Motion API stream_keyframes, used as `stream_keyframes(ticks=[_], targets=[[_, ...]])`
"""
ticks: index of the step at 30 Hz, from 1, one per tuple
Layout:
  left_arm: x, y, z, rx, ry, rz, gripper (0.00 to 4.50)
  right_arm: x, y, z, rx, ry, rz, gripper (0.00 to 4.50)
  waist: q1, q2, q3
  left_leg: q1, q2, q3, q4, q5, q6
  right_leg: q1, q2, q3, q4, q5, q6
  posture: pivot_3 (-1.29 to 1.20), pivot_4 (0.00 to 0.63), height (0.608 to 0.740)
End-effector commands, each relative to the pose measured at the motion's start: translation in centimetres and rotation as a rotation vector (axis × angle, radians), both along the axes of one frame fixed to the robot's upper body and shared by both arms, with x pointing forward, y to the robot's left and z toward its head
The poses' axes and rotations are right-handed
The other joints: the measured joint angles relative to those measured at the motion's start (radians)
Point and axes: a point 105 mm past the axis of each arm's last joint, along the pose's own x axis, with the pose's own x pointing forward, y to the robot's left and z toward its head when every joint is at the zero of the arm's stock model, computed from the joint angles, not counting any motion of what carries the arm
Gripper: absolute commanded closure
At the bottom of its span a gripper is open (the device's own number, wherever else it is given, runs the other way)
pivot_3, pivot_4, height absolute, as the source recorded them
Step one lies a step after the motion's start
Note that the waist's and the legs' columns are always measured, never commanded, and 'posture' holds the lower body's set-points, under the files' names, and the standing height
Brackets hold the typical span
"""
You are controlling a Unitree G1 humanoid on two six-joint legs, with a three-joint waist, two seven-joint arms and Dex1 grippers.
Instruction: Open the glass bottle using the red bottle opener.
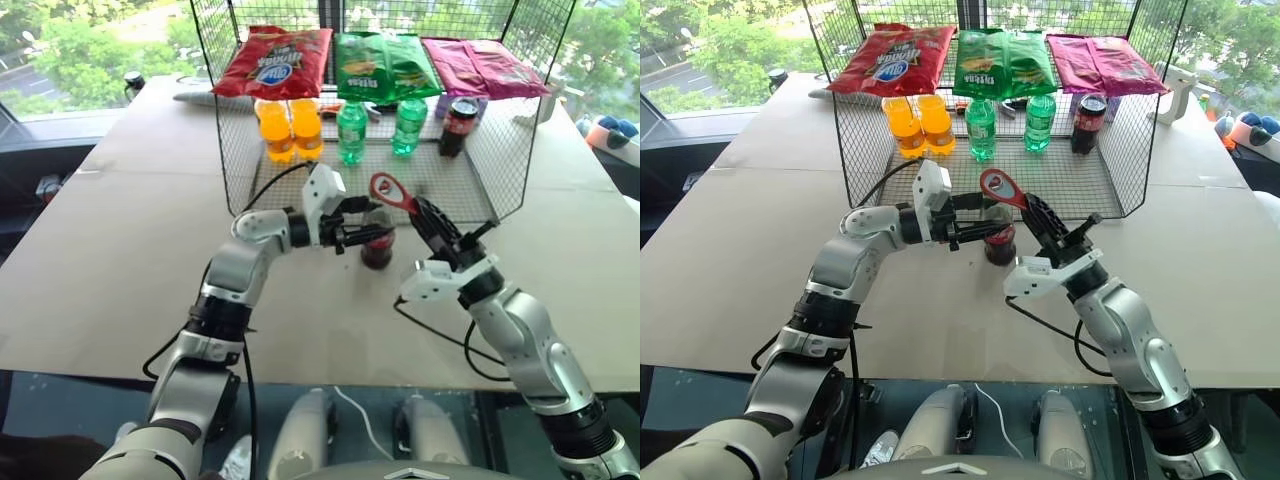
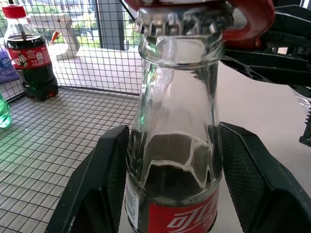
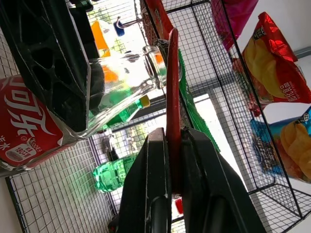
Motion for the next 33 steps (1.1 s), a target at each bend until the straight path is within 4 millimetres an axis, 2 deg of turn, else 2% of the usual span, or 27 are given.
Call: stream_keyframes(ticks=[1, 12, 16, 22, 26, 29, 33], targets=[[-0.5, -1.1, 2.0, 0.0, -0.095, -0.056, 2.27, 0.0, -0.2, 0.3, -0.041, 0.042, -0.014, 4.5, 0.0, 0.0, 0.0, 0.0, 0.0, 0.0, 0.0, 0.0, 0.0, 0.0, 0.0, 0.0, 0.0, 0.0, 0.0, 0.0, 0.15, 0.74], [-0.4, -1.2, 1.6, 0.005, -0.095, -0.058, 2.27, -0.2, -0.4, 2.4, -0.069, 0.056, -0.028, 4.5, -0.001, 0.0, 0.0, 0.0, 0.0, 0.0, 0.0, 0.0, 0.0, 0.0, 0.0, 0.0, 0.0, 0.0, 0.0, 0.0, 0.15, 0.74], [-0.3, -1.2, 1.6, 0.003, -0.095, -0.056, 2.27, -0.1, -0.6, 3.2, -0.021, 0.069, -0.038, 4.5, 0.0, 0.0, 0.0, 0.0, 0.0, 0.0, 0.0, 0.0, 0.0, 0.0, 0.0, 0.0, 0.0, 0.0, 0.0, 0.0, 0.15, 0.74], [-0.3, -1.2, 1.5, -0.001, -0.098, -0.049, 2.27, 0.6, -2.1, 4.4, 0.346, 0.21, -0.09, 4.5, 0.0, 0.0, 0.0, -0.001, 0.0, 0.0, 0.0, 0.0, 0.0, -0.001, 0.0, 0.0, 0.0, 0.0, 0.0, 0.0, 0.15, 0.74], [-0.2, -1.2, 1.6, -0.008, -0.104, -0.04, 2.27, 0.4, -2.2, 4.5, 0.589, 0.41, -0.013, 4.5, 0.0, 0.0, 0.0, -0.001, 0.0, 0.0, 0.0, 0.0, 0.0, -0.001, -0.001, 0.0, 0.0, 0.002, -0.003, 0.0, 0.15, 0.74], [-0.2, -1.2, 1.6, -0.012, -0.107, -0.036, 2.27, 0.6, -3.2, 3.6, 0.884, 0.615, -0.042, 4.5, 0.0, 0.0, 0.0, -0.002, 0.0, -0.001, 0.0, 0.0, 0.0, -0.002, 0.0, -0.001, 0.0, 0.002, -0.003, 0.0, 0.15, 0.74], [-0.2, -1.3, 1.6, -0.019, -0.11, -0.032, 2.27, 0.0, -2.6, 1.7, 1.305, 0.963, 0.014, 4.5, -0.001, 0.001, 0.001, -0.003, 0.001, -0.001, 0.0, 0.0, 0.0, -0.004, -0.001, -0.001, 0.002, 0.002, -0.004, 0.0, 0.15, 0.74]])
